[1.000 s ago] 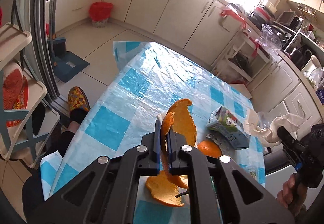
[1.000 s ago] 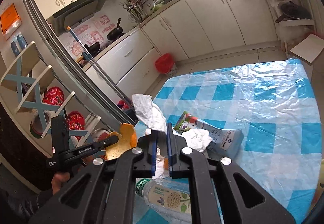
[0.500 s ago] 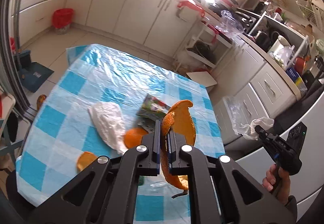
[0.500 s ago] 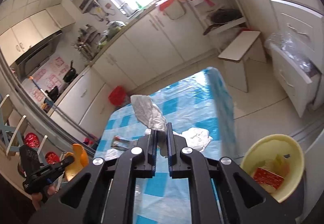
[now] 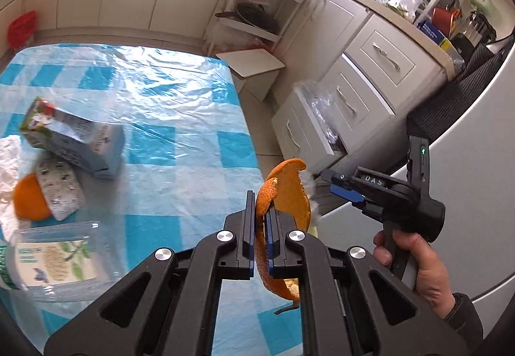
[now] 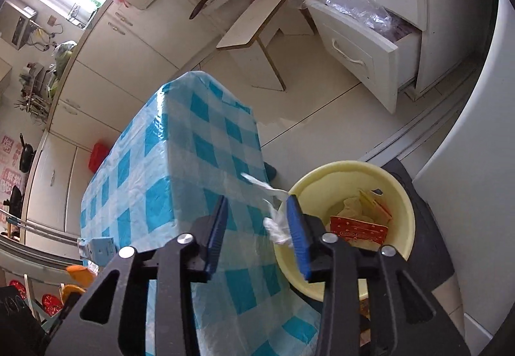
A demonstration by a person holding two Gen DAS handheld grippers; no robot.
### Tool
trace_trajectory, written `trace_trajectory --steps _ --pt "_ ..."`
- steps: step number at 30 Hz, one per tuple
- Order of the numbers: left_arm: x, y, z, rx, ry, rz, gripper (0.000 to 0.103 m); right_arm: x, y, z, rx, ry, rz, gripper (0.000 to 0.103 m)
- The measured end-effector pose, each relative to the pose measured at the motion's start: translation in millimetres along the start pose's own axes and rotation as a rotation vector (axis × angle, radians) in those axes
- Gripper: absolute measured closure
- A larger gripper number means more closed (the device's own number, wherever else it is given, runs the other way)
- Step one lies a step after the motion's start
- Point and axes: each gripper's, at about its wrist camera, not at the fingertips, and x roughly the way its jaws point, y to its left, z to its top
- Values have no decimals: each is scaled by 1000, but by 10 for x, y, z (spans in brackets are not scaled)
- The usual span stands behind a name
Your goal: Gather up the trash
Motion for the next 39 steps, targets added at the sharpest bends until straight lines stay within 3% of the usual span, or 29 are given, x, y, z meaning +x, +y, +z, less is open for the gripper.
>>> trace_trajectory --steps 4,11,15,17,19,22,27,31,39 --pt "448 -224 -43 26 60 3 98 -128 -53 77 46 -43 73 53" --pt "1232 -596 -137 39 151 32 98 -798 38 210 38 -321 154 37" --pt "1600 -673 -132 6 250 22 88 -802 36 248 40 -321 175 36" --pt "1595 -695 -120 0 246 14 82 -765 35 267 47 -306 179 36" --pt "1475 -711 -107 14 222 7 65 -763 53 271 45 -310 180 36" --pt "1222 -641 -102 25 186 17 49 -759 91 258 38 -314 170 32" --pt "580 -336 -204 -22 158 27 43 -648 261 249 29 -287 151 30" --pt "-143 -173 -445 24 110 74 31 -711 561 106 -29 -311 188 29" --pt "-1107 263 -996 39 131 196 28 -1123 1116 -636 -254 -365 284 17"
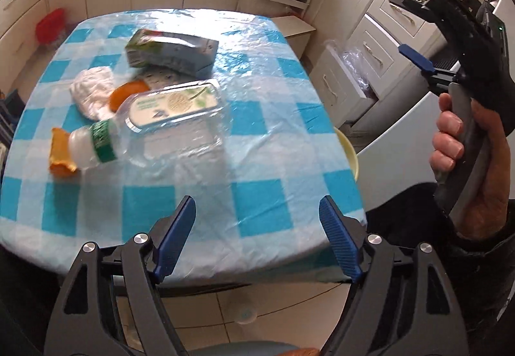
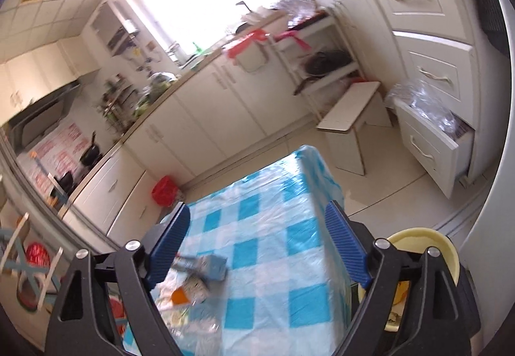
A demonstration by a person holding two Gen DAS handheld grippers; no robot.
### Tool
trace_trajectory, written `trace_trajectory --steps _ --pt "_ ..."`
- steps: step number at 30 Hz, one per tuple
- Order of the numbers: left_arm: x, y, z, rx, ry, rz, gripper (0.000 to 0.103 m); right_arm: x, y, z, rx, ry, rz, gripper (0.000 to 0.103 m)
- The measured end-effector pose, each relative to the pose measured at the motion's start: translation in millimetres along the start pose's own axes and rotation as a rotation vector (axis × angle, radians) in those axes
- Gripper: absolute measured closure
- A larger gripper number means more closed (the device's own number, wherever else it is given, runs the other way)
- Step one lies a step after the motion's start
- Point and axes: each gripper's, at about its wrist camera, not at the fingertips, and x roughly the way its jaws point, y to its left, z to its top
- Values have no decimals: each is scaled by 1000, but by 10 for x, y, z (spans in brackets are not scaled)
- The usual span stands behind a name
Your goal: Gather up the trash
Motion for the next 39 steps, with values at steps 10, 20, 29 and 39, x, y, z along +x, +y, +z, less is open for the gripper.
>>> trace_trajectory --steps 10,20,29,39 --pt "-451 953 -86 -256 -112 72 28 183 306 -333 -110 133 9 17" --pt "-33 1992 -116 -648 -69 -29 31 569 733 -682 -335 260 -16 17" --pt "209 2150 29 -739 -107 -52 41 754 974 -1052 -452 363 3 17" --pt "243 2040 146 -597 -150 120 55 683 1013 -1067 -457 335 12 16"
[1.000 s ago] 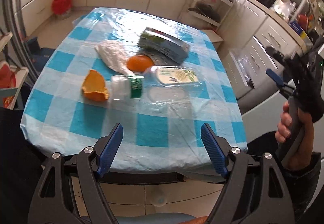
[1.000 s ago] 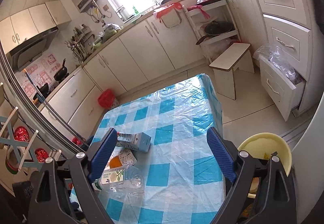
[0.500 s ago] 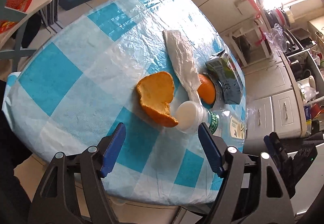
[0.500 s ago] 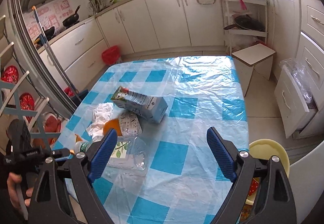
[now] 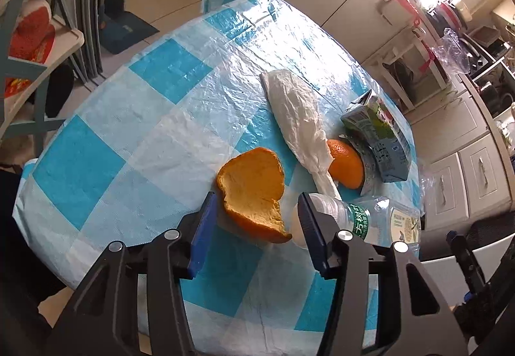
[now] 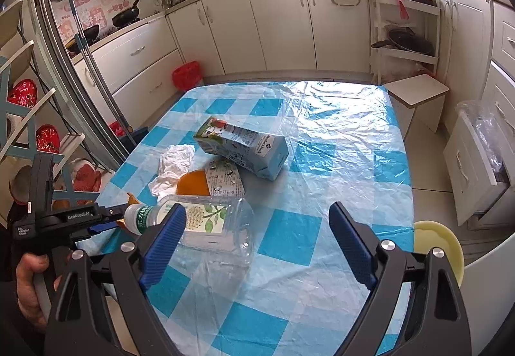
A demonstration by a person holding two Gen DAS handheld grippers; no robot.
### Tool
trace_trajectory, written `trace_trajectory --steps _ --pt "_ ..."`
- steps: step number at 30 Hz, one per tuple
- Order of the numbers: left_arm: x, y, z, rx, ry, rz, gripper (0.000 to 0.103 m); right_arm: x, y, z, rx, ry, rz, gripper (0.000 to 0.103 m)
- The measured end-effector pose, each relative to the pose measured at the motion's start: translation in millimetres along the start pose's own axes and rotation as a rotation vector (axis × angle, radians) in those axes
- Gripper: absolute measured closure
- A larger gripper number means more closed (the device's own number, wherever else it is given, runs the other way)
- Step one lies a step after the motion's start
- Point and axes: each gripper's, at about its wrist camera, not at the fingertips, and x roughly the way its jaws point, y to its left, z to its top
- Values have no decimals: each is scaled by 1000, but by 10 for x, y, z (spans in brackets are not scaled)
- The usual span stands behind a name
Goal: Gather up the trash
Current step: 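Grasp the clear water bottle with the right tool while the left tool approaches an orange peel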
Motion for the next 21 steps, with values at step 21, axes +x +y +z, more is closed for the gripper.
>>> trace_trajectory --steps 21 --pt "-47 -24 -26 180 -19 93 58 698 831 -283 -459 347 248 20"
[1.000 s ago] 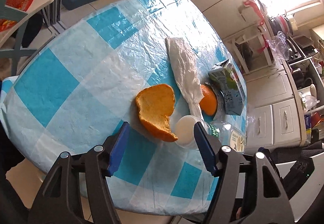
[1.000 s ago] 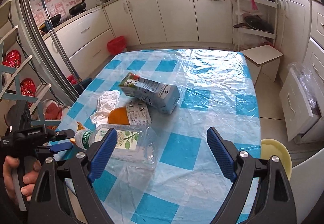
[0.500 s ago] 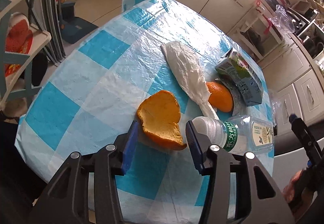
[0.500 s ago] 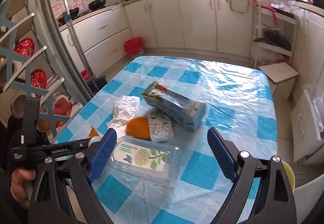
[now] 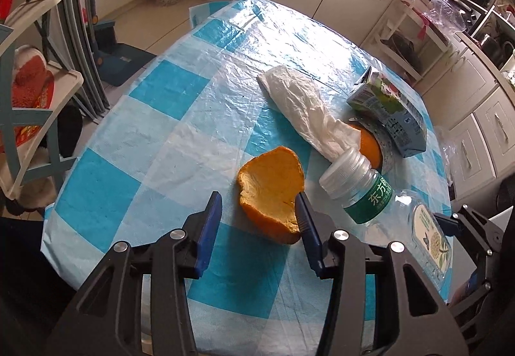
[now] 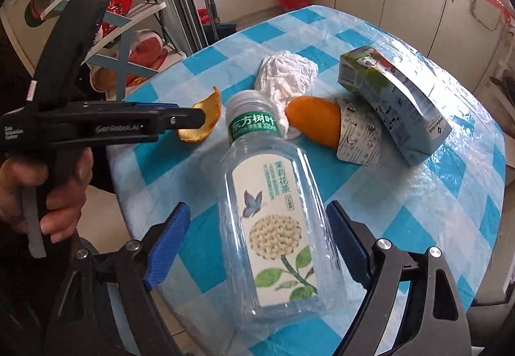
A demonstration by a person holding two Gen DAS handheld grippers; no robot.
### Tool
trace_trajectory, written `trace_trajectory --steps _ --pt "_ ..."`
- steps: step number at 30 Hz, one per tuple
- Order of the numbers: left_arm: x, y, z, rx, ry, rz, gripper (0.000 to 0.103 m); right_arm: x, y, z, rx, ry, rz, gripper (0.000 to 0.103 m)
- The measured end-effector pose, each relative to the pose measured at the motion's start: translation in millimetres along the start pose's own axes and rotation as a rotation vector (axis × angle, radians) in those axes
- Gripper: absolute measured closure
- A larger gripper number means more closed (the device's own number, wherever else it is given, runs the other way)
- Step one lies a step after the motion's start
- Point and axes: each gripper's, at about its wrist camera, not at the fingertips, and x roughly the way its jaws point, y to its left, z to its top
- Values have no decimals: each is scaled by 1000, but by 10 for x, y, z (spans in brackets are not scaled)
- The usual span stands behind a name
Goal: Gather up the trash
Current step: 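Grasp the clear water bottle with the right tool while the left tool approaches an orange peel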
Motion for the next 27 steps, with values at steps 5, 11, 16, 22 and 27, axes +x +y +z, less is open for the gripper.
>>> trace_trajectory --steps 5,11,16,22,27 --pt "-12 31 -1 -6 -13 6 58 -69 -56 -17 79 -54 13 19" --pt "-36 56 -14 -7 -29 23 58 27 77 43 52 -64 -60 26" --pt "-37 29 -34 12 -42 36 58 -37 24 -57 46 -33 -27 47" --pt "-27 12 -22 21 -54 46 58 -218 -138 -300 76 -17 -59 47" --pt "2 -52 -20 43 -69 61 57 -297 -483 -359 216 -45 -172 47"
